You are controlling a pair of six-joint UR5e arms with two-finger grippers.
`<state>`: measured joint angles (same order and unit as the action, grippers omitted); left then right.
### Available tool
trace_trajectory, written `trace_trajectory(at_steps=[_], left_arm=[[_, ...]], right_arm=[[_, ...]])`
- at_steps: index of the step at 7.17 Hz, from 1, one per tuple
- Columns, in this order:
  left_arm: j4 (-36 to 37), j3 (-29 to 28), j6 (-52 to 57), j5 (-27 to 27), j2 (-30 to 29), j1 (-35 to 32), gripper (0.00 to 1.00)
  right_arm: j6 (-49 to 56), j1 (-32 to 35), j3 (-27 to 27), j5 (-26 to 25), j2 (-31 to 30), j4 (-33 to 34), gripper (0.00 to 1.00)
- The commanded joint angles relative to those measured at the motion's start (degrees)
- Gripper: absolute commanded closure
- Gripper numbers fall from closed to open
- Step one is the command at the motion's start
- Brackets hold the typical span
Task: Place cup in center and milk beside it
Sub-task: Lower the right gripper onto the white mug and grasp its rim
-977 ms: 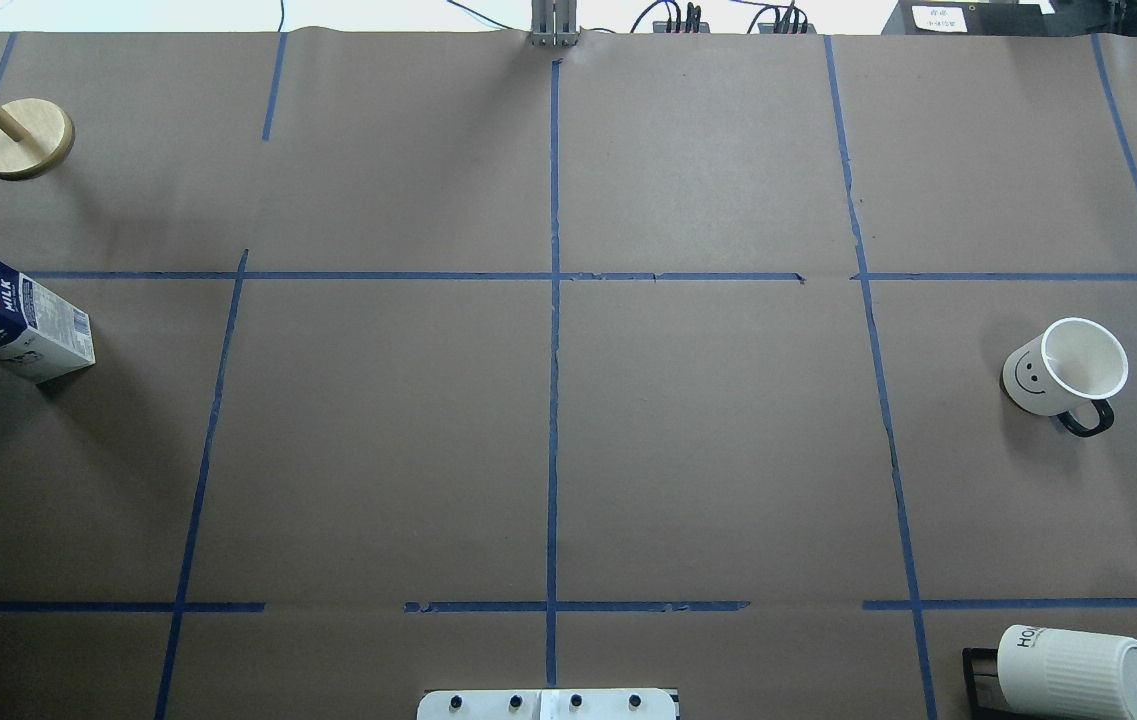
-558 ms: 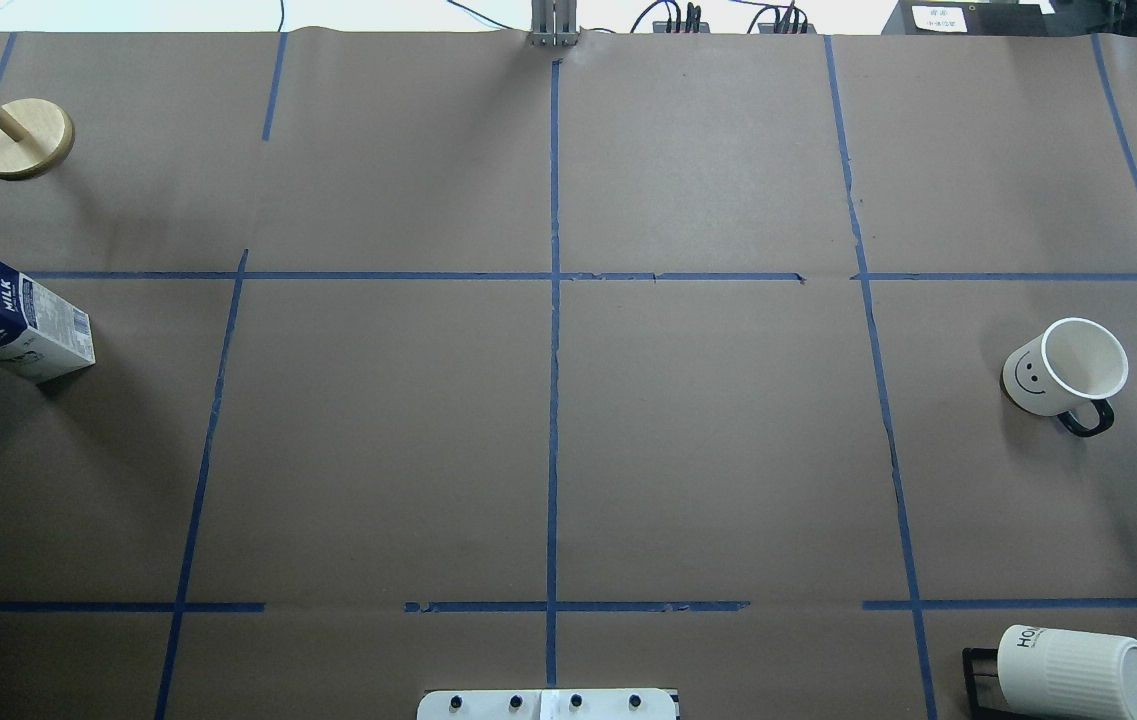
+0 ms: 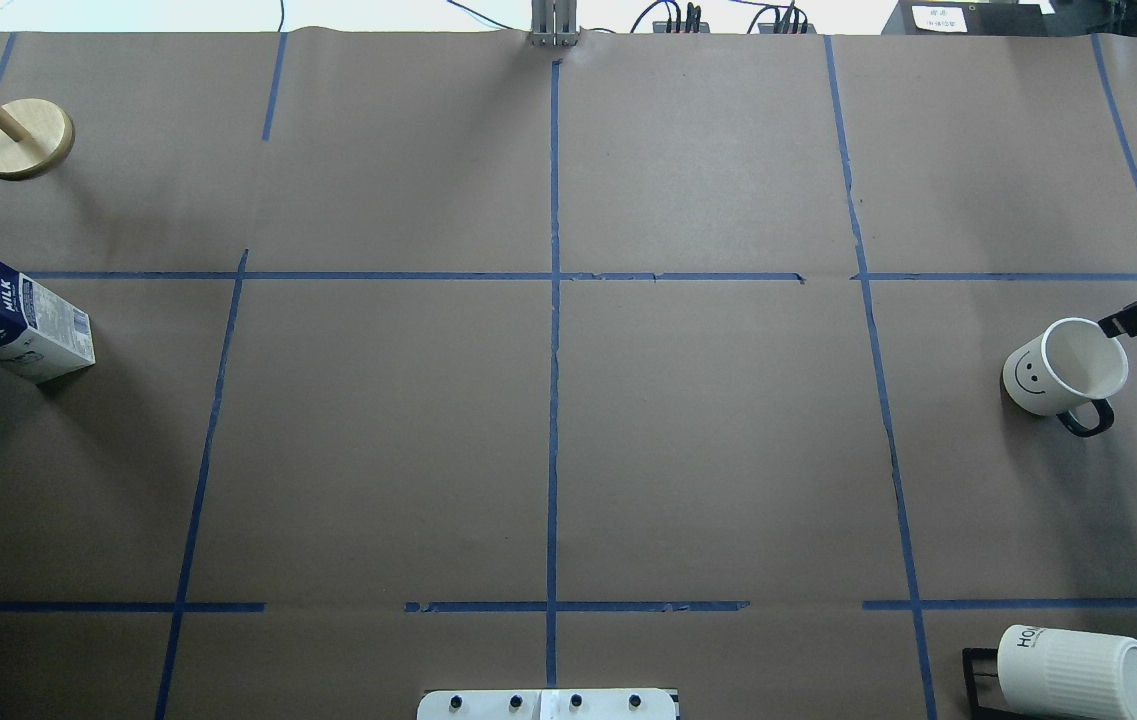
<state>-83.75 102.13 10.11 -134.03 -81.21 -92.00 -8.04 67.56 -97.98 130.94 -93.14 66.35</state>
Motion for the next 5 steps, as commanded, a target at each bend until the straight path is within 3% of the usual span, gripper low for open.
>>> trace_trajectory(at_steps=[1,4,5], left_arm=[[0.0,0.0,0.0,0.0,0.0,0.0,0.00],[0.0,0.1,0.0,0.0,0.0,0.0,0.00],[0.0,0.1,0.0,0.0,0.0,0.1,0.00]], right_arm=[[-7.4,-3.6,3.5,-1.6,0.0,-6.0,0.00],[-7.5,-6.3,5.6,-4.1,-0.1,-7.1,0.03],[-7.5,-6.8,5.7,-4.1,-0.1,-7.4,0.34]])
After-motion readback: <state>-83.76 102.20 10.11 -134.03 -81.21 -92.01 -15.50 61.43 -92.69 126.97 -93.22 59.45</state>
